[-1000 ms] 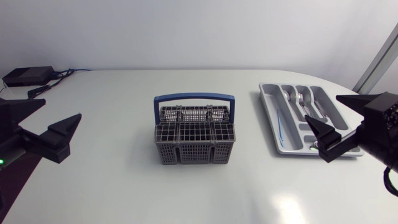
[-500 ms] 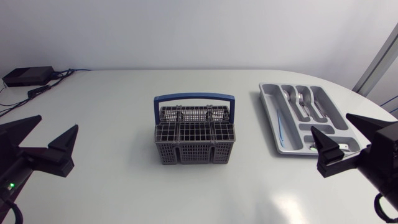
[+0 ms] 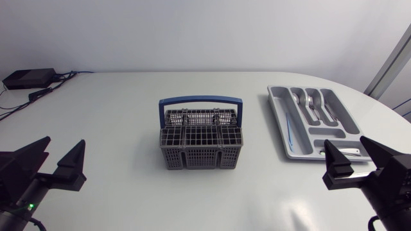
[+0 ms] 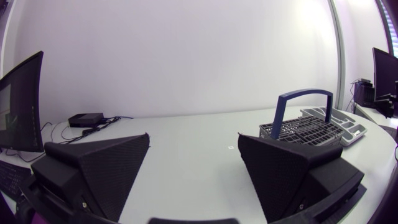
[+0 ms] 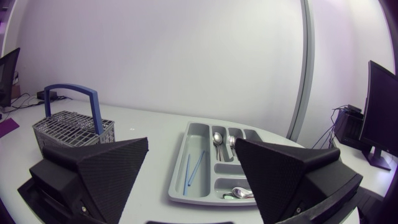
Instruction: Unload the cutlery basket into the drawer organizer.
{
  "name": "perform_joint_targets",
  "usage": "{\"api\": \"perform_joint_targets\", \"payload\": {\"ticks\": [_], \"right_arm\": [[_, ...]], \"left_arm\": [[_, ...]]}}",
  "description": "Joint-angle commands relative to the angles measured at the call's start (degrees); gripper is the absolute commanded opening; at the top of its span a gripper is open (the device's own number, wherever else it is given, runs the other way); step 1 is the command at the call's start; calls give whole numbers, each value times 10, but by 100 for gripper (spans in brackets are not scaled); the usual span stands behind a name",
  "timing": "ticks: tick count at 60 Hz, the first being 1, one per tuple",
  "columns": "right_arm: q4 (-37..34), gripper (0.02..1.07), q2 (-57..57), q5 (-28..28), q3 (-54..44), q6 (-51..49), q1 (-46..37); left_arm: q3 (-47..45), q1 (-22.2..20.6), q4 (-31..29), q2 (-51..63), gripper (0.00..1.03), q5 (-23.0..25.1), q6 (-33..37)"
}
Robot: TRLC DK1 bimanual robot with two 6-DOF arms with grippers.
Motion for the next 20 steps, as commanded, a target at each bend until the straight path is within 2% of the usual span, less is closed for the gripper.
{"api": "perform_joint_targets", "payload": {"ticks": [1, 20], "right_arm": [[11, 103, -27, 16, -30, 45, 7], [11, 103, -31, 19, -34, 49, 7]], "left_arm": [[-32, 6, 15, -21, 99, -7, -36], [-36, 6, 17, -25, 99, -8, -39]]}}
